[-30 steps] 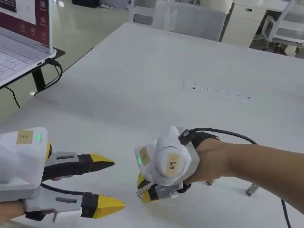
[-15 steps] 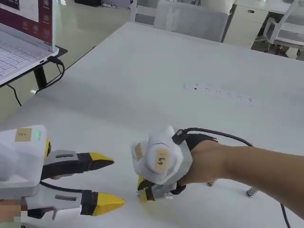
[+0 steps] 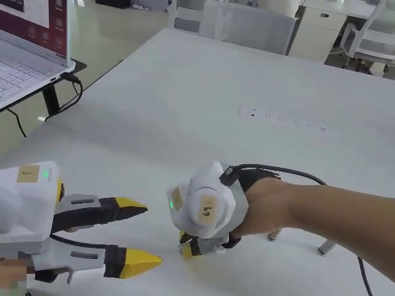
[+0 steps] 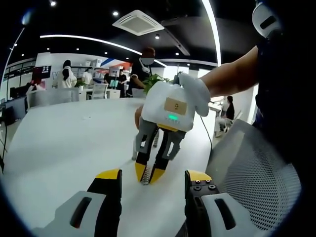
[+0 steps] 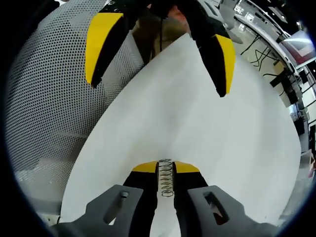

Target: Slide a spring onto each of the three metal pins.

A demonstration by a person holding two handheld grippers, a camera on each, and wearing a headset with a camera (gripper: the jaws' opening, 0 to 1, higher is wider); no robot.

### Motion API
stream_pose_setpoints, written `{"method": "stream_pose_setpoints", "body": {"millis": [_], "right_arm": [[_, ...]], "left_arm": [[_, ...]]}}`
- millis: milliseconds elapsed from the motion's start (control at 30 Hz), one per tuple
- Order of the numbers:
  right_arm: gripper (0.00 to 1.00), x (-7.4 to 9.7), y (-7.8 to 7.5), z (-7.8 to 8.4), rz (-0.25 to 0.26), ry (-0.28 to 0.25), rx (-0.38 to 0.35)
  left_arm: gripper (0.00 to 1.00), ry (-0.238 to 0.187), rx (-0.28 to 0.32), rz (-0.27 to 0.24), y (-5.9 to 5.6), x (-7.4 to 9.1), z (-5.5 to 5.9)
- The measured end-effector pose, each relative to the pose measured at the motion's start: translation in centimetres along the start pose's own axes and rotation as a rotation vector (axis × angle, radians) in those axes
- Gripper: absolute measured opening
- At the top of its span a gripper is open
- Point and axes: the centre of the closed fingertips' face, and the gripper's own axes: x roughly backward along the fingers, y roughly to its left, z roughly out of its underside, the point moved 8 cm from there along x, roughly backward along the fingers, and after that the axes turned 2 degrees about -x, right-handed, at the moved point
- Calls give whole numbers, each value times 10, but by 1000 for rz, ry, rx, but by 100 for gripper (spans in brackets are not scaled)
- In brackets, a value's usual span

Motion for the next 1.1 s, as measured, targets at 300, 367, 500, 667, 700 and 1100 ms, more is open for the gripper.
{"method": "stream_pose_setpoints", "body": {"millis": [300, 367, 500, 667, 700, 1100], "right_arm": [[8, -3, -1, -3, -10, 31, 1], [8, -3, -2, -2, -9, 33, -42], [8, 1, -2, -3, -6, -8, -78], [8, 14, -3, -6, 21, -95, -164], [8, 17, -4, -5, 30, -100, -171], [8, 45, 8, 9, 120, -239, -333]], "left_arm": [[46, -5, 5, -4, 0, 2, 0], [46, -4, 4, -4, 0, 2, 0], [46, -8, 3, -3, 0, 2, -1], [46, -5, 0, 4, -1, 0, -1], [46, -3, -3, 5, -1, -1, -2], [46, 1, -26, 29, -2, -8, -11]]}}
